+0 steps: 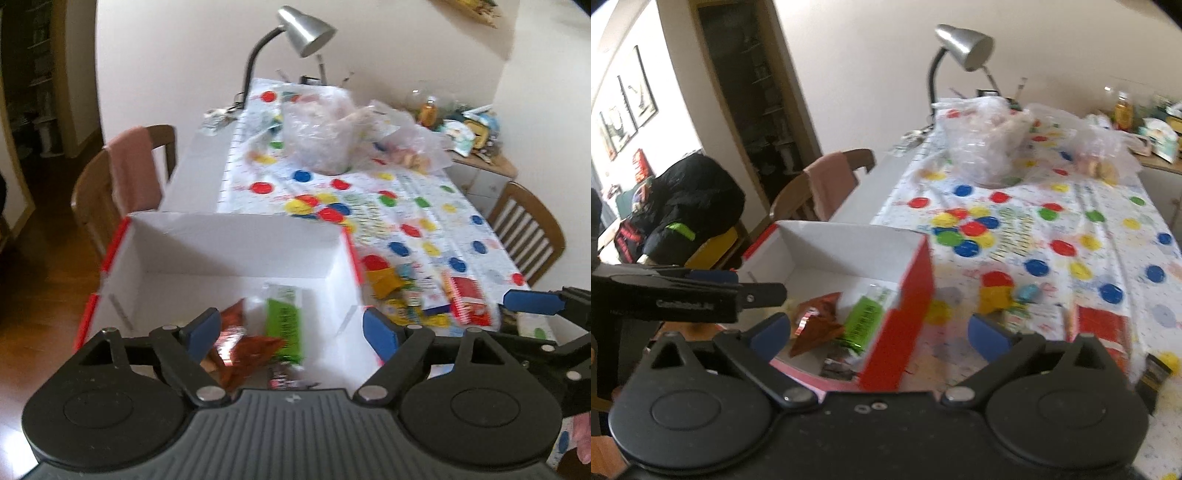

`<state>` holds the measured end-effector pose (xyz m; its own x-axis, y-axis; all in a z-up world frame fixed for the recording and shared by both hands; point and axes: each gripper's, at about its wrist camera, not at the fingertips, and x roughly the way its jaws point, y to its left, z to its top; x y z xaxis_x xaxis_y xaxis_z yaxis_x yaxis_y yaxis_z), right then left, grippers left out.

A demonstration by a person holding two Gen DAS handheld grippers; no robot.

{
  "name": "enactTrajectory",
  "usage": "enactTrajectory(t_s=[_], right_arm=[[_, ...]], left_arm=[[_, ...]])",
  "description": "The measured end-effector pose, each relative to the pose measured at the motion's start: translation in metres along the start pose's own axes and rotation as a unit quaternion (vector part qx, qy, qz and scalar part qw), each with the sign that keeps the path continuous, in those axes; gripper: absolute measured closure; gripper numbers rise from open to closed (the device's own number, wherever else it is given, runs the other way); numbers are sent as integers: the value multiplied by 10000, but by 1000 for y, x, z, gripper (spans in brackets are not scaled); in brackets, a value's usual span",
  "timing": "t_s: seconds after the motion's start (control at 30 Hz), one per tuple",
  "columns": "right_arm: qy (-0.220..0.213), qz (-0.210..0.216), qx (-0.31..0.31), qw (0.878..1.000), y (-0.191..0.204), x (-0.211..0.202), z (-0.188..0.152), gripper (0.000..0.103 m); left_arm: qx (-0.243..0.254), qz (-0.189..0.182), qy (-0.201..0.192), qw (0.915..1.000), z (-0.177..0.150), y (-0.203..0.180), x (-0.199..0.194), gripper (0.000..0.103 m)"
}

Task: Organize snacks
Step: 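Move both tools back over the remaining snacks, then grasp the blue packet with the left tool while the right tool grasps the black packet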

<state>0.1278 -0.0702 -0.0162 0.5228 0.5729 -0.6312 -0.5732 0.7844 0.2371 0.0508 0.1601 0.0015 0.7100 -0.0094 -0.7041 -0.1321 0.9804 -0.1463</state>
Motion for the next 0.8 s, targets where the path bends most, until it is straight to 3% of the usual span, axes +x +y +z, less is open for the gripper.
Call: enactTrajectory(t_s=[0.37, 0.47, 0.63, 0.8], right_arm=[[-63, -667, 473, 9966, -90, -47, -28, 0], [-8, -1019, 420, 9939, -116, -55, -36, 0], [221, -1330, 345, 9903, -157, -59, -47, 0], [458, -1372, 598, 9877, -196, -48, -55, 0]], left_arm=[[161, -700, 22, 9974, -8, -80, 23, 12], [194, -824, 116, 9963, -13, -103, 35, 12], [324, -839, 328, 9954, -23, -140, 61, 12], [581, -698, 599, 9941, -34, -175, 90, 12]])
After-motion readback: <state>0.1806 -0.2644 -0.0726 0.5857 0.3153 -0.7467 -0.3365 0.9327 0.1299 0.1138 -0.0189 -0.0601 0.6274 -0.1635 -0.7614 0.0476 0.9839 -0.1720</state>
